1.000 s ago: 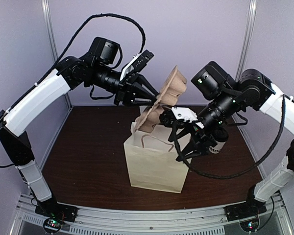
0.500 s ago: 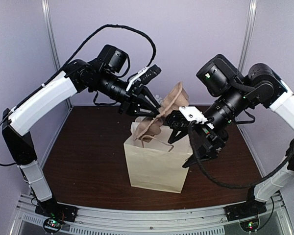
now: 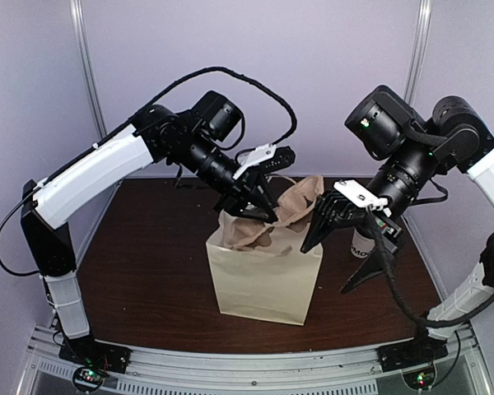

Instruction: Pack the takeout coffee

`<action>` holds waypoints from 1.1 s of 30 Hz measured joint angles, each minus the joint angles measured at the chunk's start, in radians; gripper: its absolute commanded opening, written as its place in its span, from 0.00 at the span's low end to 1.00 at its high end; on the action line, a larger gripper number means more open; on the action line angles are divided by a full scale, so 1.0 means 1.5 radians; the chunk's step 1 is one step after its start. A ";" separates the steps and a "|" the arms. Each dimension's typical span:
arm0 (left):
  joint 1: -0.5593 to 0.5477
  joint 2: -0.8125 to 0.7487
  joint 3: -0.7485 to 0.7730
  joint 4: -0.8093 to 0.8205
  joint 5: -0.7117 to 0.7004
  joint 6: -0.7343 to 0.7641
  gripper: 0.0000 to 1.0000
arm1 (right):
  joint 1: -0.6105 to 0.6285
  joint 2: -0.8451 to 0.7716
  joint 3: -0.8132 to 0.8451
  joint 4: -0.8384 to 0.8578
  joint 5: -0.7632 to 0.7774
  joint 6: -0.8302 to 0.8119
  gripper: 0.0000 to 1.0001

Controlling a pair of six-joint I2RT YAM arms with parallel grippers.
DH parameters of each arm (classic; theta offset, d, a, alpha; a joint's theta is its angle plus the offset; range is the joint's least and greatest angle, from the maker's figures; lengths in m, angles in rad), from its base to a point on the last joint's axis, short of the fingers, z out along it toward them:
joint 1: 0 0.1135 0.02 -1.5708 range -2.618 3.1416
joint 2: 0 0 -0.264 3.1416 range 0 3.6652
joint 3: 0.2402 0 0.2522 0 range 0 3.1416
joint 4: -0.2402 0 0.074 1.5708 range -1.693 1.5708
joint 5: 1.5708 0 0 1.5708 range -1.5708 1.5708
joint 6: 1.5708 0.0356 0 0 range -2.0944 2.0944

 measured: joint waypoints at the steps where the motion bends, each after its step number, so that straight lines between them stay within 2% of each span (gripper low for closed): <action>1: 0.000 0.005 0.006 -0.003 -0.012 0.006 0.21 | -0.003 -0.002 0.000 -0.006 -0.001 -0.006 0.79; 6: 0.000 0.019 0.008 -0.029 -0.070 0.030 0.21 | -0.055 -0.028 -0.009 -0.017 -0.009 -0.016 0.80; 14: -0.001 0.028 0.027 -0.058 -0.112 0.043 0.21 | -0.128 -0.098 -0.043 -0.018 -0.010 -0.018 0.80; 23: -0.049 0.028 0.010 -0.097 -0.210 0.045 0.20 | -0.185 -0.131 -0.126 -0.005 -0.010 -0.021 0.80; 28: -0.067 0.028 0.011 -0.119 -0.250 0.037 0.20 | -0.199 -0.135 -0.175 0.027 -0.021 -0.021 0.76; 33: -0.066 0.028 0.013 -0.129 -0.260 0.028 0.20 | -0.192 -0.126 -0.226 0.052 -0.023 -0.033 0.76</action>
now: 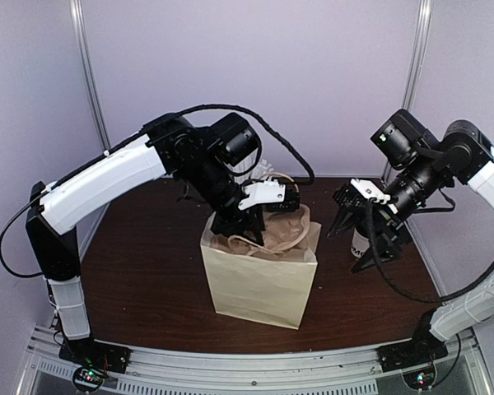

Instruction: Pack the takeout coffee

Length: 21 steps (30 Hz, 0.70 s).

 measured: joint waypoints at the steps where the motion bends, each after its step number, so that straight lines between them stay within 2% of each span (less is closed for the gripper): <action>1: 0.000 0.000 0.002 -0.003 0.000 -0.002 0.20 | 0.004 0.004 -0.005 0.002 0.001 -0.002 0.77; 21: 0.001 0.000 0.027 -0.034 -0.009 -0.010 0.19 | 0.076 0.076 -0.060 0.089 0.119 -0.040 0.76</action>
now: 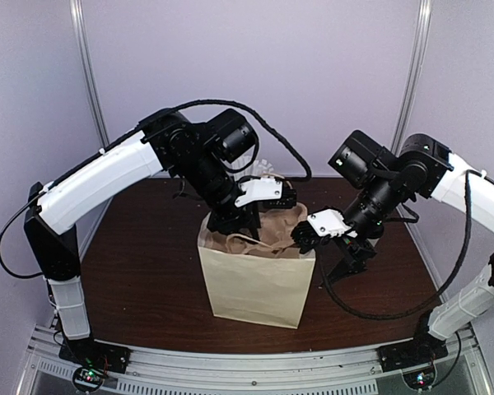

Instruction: Pack the takeout coffee

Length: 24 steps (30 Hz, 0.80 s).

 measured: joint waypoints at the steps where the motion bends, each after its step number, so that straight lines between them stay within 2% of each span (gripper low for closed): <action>1: 0.000 0.000 0.000 0.000 -0.001 0.000 0.19 | 0.001 0.000 0.000 0.001 0.011 -0.004 0.76; 12: -0.001 -0.015 -0.020 -0.007 -0.033 0.000 0.19 | 0.005 -0.001 0.009 -0.018 0.123 -0.031 0.75; 24: -0.003 -0.012 -0.051 -0.010 -0.057 -0.003 0.19 | 0.006 -0.018 0.063 -0.050 0.118 -0.026 0.77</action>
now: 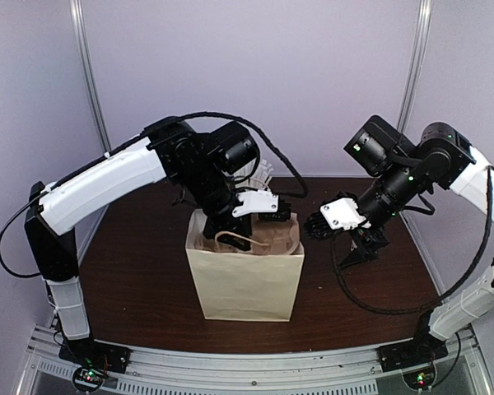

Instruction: Pack the takeout coffee

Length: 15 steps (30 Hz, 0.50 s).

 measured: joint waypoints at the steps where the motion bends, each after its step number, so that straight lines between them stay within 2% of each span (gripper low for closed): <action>1: -0.001 0.004 0.000 0.000 -0.006 0.000 0.19 | 0.000 -0.004 0.000 -0.001 -0.005 0.002 0.77; 8: -0.011 0.042 0.000 0.001 -0.046 -0.003 0.19 | -0.004 -0.017 0.001 0.000 -0.020 0.015 0.77; 15: -0.012 0.041 0.014 -0.005 -0.044 -0.018 0.19 | -0.014 -0.031 -0.001 0.005 -0.042 0.020 0.77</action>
